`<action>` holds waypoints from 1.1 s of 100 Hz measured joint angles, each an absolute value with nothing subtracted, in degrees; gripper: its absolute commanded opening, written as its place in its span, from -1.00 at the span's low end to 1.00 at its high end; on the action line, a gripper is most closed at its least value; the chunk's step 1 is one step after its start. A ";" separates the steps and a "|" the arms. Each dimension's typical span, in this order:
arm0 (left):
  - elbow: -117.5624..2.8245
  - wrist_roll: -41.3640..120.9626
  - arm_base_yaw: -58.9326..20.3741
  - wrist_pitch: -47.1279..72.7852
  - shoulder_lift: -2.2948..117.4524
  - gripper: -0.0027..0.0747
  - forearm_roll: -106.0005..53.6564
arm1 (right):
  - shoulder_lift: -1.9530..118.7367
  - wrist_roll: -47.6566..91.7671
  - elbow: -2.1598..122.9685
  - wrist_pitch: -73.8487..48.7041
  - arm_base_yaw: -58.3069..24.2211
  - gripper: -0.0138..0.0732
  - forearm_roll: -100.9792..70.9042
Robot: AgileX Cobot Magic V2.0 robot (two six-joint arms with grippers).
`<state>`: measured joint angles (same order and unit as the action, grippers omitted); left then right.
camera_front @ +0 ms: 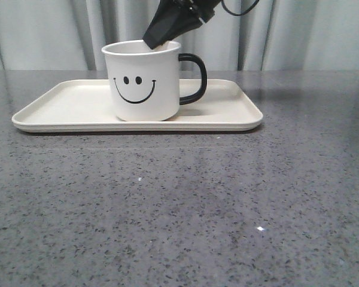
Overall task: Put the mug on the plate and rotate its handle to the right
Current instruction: 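Set the mug down on the tray and open the right gripper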
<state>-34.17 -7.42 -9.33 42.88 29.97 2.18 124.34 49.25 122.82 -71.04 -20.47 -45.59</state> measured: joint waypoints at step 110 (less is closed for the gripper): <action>-34.17 -7.42 -9.33 42.88 29.97 0.16 2.18 | 111.54 41.15 122.59 -71.38 -20.47 0.52 -34.29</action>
<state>-34.17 -7.42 -9.33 42.88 29.97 2.18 111.54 41.15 122.59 -71.38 -20.47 -34.29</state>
